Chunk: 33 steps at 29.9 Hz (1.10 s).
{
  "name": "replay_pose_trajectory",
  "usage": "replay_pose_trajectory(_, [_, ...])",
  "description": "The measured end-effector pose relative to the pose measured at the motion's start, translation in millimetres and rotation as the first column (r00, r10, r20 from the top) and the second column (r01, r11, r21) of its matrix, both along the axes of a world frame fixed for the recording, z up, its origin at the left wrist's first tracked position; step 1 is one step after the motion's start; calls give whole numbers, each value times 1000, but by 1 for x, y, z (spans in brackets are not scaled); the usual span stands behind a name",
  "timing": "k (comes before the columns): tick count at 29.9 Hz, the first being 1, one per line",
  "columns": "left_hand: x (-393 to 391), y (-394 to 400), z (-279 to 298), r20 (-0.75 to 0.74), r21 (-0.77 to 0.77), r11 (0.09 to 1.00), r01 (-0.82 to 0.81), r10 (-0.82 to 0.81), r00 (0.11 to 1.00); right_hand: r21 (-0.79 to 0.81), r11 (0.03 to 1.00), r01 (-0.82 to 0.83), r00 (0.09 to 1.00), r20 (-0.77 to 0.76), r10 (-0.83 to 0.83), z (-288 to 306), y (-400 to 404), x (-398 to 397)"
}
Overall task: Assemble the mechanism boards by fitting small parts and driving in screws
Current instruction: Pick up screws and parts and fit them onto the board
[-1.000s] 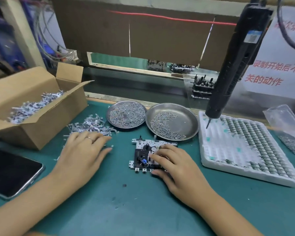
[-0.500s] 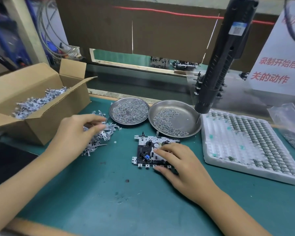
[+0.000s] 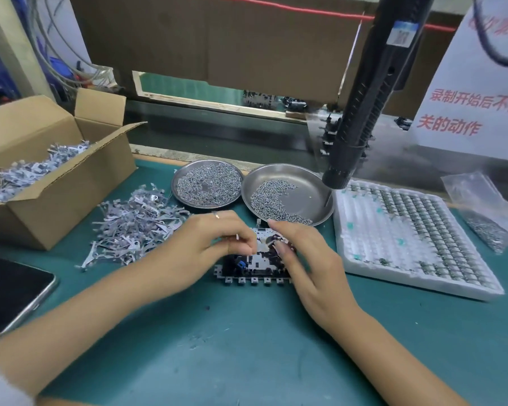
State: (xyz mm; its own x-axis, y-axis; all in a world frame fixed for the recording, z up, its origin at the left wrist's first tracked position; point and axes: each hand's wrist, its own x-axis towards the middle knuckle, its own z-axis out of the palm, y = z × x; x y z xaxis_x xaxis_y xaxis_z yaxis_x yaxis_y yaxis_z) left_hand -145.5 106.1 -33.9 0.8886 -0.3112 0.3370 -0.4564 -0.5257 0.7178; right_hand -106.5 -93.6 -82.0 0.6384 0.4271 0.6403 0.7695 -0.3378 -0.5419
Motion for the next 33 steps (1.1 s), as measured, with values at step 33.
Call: replay_pose_trajectory(33, [2, -14, -30, -240, -135, 953, -272, 235, 942, -93, 994, -50, 999, -8, 50, -11, -8, 3])
